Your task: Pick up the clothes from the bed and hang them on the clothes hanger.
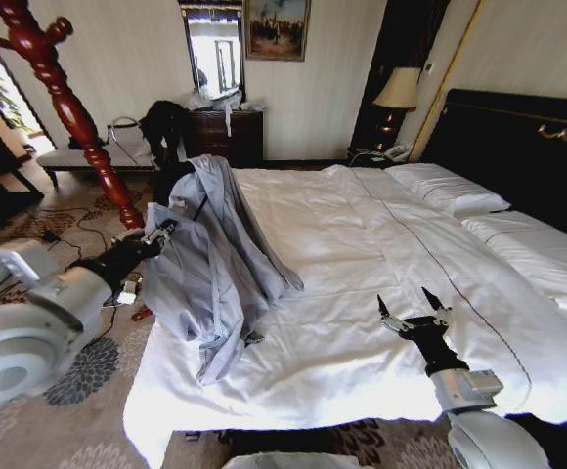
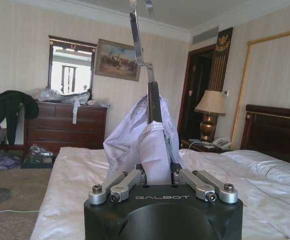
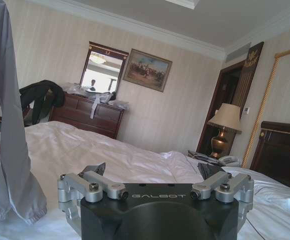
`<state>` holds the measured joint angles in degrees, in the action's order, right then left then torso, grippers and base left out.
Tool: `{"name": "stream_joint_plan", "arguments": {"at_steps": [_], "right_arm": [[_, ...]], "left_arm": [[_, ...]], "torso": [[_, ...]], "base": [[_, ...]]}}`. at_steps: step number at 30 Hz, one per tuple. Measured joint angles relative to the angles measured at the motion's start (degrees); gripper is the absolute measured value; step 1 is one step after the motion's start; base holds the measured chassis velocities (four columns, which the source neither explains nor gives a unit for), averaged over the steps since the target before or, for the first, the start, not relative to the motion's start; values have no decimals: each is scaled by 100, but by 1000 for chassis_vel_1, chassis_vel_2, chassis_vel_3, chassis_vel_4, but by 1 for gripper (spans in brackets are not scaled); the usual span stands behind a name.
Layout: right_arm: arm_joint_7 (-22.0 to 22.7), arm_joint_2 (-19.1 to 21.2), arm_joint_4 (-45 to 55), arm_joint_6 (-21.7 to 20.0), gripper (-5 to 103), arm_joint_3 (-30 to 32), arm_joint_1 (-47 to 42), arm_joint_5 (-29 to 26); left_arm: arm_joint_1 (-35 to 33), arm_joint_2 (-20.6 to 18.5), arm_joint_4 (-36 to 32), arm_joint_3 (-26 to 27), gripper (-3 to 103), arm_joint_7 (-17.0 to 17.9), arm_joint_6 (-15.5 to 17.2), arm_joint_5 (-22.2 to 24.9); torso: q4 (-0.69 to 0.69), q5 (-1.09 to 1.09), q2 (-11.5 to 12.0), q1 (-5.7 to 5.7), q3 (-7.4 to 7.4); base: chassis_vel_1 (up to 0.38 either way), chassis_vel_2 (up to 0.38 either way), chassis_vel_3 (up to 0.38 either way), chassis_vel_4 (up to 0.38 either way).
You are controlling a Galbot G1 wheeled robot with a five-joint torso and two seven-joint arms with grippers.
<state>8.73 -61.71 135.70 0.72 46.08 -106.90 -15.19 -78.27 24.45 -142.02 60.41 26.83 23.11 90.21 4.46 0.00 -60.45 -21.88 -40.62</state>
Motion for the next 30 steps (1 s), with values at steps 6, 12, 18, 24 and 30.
{"name": "stream_joint_plan", "arguments": {"at_steps": [6,12,18,24,30], "right_arm": [[2,0,0,0,100,0,0,0],[3,0,0,-1,100,0,0,-1],[3,0,0,-1,100,0,0,-1],[3,1,0,-1,100,0,1,-1],[3,1,0,-1,100,0,1,-1]], "left_arm": [[242,-343,306,162,18,4,87,162],[341,-670,496,509,18,67,389,701],[817,-906,784,365,18,110,549,950],[1362,-1262,1186,203,18,224,679,1309],[1871,-1610,1630,-21,18,229,686,1592]], "torso": [[1,-1,0,0,0],[0,0,0,0,0],[0,-1,0,0,0],[1,0,0,0,0],[1,-1,0,0,0]], "base": [[0,0,0,0],[0,0,0,0],[0,0,0,0],[0,0,0,0],[0,0,0,0]]}}
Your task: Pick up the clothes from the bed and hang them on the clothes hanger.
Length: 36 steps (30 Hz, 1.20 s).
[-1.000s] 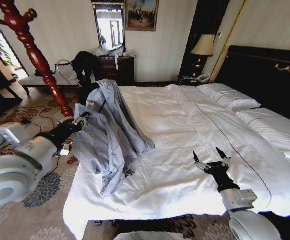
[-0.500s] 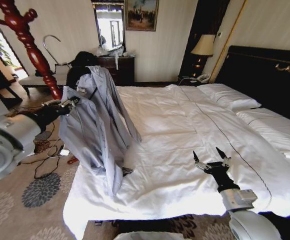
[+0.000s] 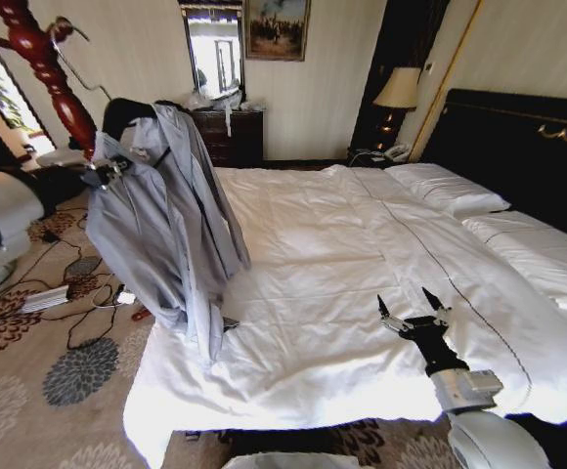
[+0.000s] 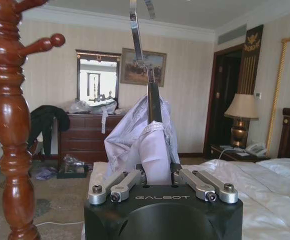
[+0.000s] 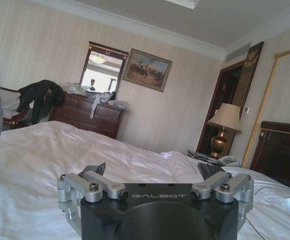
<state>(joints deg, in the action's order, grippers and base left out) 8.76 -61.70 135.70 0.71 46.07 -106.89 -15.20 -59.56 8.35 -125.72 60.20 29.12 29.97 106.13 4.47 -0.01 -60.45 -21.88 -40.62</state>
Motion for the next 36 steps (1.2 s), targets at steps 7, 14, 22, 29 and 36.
{"name": "stream_joint_plan", "arguments": {"at_steps": [7,14,22,29,36], "right_arm": [[0,0,0,0,100,0,0,0],[0,0,0,0,100,0,0,0],[0,0,0,0,100,0,0,0],[0,0,0,0,100,0,0,0],[0,0,0,0,100,0,0,0]], "left_arm": [[467,-486,462,-213,18,-42,-31,338],[492,-919,873,-197,18,-1,-11,685],[200,-1674,1394,324,18,11,-23,1069],[42,-2102,1778,478,18,31,-62,1176],[-275,-2509,2394,541,18,-28,-95,1125]], "torso": [[-1,1,0,0,0],[0,-1,0,0,0],[0,1,0,1,0],[0,1,0,1,0],[-1,0,0,1,0]], "base": [[0,0,0,0],[0,0,0,0],[0,0,0,0],[0,0,0,0],[0,0,0,0]]}}
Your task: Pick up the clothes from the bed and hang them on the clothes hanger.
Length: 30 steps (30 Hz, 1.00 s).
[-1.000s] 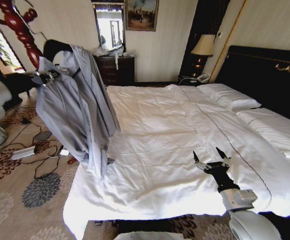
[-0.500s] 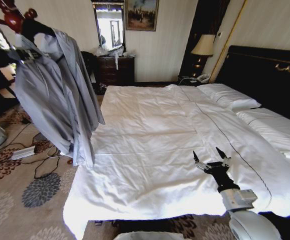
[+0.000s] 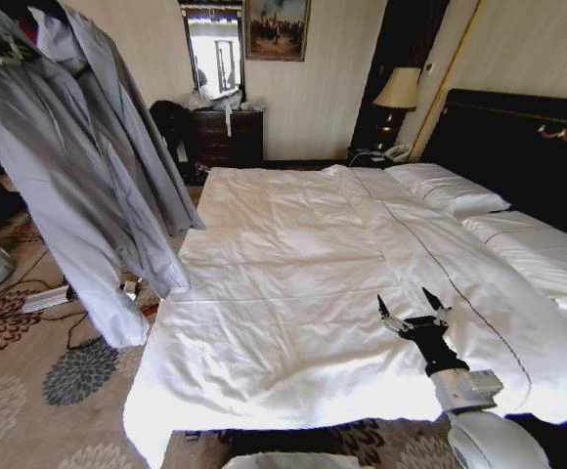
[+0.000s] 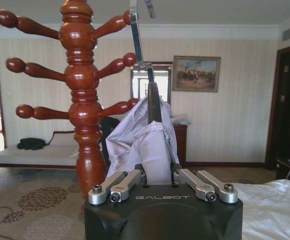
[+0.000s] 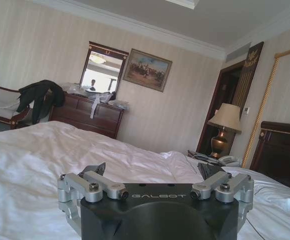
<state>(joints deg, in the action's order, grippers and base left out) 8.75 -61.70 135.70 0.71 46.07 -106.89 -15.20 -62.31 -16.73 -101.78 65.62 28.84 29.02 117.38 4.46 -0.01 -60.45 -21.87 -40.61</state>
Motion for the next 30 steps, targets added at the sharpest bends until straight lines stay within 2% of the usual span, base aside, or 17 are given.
{"name": "stream_joint_plan", "arguments": {"at_steps": [6,10,11,15,21,26,30], "right_arm": [[0,0,0,0,100,0,0,0],[0,0,0,0,100,0,0,0],[0,0,0,0,100,0,0,0],[0,0,0,0,100,0,0,0],[0,0,0,0,100,0,0,0],[0,0,0,0,100,0,0,0],[0,0,0,0,100,0,0,0]], "left_arm": [[-574,-321,335,462,18,-65,-41,-32],[-1492,-628,652,1101,18,-79,-42,-77],[-1492,-628,652,1101,18,-79,-42,-77],[-2228,-876,939,1629,18,-99,-42,-175],[-2487,-914,1014,1791,18,-173,-80,-271],[-2683,-898,1207,1947,18,-372,-92,-338],[-2933,-878,1385,2124,18,-399,-76,-347]], "torso": [[0,2,0,0,0],[0,1,0,0,0],[0,1,0,0,0],[2,2,0,-1,-1],[-2,0,0,-1,0],[1,2,0,-1,0],[-1,0,0,-1,0]], "base": [[0,0,0,0],[0,0,0,0],[0,0,0,0],[0,0,0,0],[0,0,0,0],[0,0,0,0],[0,0,0,0]]}}
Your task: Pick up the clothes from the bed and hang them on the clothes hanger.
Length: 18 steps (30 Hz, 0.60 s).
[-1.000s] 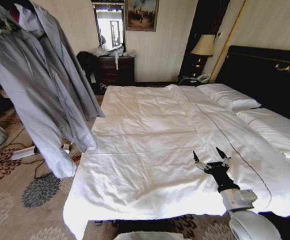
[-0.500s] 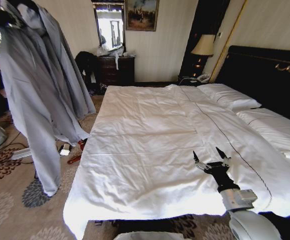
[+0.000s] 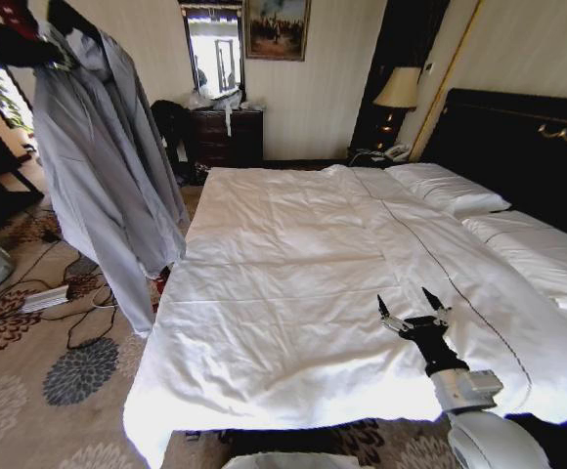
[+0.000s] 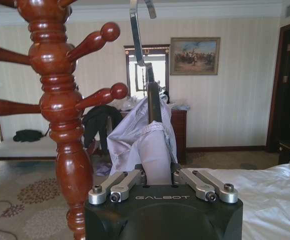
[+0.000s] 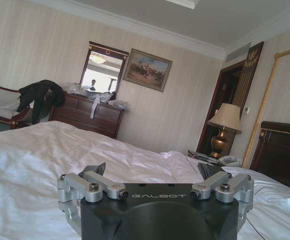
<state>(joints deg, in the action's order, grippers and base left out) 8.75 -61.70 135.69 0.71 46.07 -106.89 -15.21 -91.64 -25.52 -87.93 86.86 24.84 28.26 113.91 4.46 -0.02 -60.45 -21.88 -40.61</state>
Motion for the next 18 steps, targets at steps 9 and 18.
{"name": "stream_joint_plan", "arguments": {"at_steps": [9,18], "right_arm": [[0,0,0,0,100,0,0,0],[0,0,0,0,100,0,0,0]], "left_arm": [[-588,-189,489,398,18,-52,103,19],[-1187,-301,994,724,18,-164,143,-130]], "torso": [[2,2,0,0,0],[0,0,0,0,0]], "base": [[0,0,0,0],[0,0,0,0]]}}
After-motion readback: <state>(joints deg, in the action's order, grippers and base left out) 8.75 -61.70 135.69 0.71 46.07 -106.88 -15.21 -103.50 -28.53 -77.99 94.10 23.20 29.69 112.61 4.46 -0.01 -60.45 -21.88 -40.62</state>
